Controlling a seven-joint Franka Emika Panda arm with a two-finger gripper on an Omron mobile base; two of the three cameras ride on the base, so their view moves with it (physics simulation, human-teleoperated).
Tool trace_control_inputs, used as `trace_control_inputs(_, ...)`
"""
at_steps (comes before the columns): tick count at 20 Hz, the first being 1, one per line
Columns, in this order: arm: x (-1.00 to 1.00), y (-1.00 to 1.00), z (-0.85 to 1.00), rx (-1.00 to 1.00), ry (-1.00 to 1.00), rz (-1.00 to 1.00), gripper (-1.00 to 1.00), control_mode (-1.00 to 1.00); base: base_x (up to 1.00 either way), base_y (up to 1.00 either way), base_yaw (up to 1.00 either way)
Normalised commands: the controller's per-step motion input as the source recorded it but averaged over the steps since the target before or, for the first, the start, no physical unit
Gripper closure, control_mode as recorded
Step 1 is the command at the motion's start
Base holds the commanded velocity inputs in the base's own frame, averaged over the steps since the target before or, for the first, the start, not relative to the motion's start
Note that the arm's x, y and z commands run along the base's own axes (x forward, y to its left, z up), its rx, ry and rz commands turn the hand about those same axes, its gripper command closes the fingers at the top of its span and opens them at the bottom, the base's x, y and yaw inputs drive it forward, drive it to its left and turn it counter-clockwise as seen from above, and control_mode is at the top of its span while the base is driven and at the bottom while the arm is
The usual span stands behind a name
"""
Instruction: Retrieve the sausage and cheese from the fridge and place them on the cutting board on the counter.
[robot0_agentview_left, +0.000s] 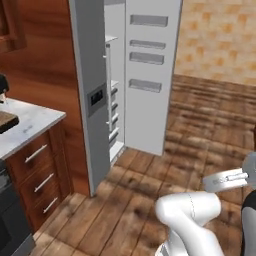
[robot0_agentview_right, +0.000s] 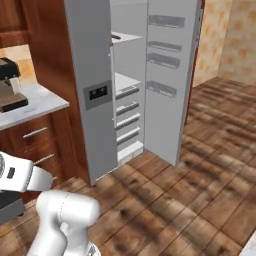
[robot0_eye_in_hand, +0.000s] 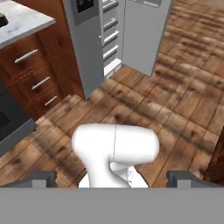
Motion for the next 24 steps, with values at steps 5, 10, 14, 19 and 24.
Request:
trace_control_inputs(5,0.0,0.0,0.0,0.0,0.0,0.0,-1.0,1.0,1.0,-0.16,-0.06)
trace_control_inputs(10,0.0,0.0,0.0,0.0,0.0,0.0,-1.0,1.0,1.0,-0.3,0.01)
trace_control_inputs(14,0.0,0.0,0.0,0.0,0.0,0.0,-1.0,1.0,1.0,-0.2,0.28)
trace_control_inputs(19,0.0,0.0,0.0,0.0,0.0,0.0,-1.0,1.0,1.0,0.0,0.61)
trace_control_inputs(24,0.0,0.0,0.0,0.0,0.0,0.0,-1.0,1.0,0.97,-0.26,0.49)
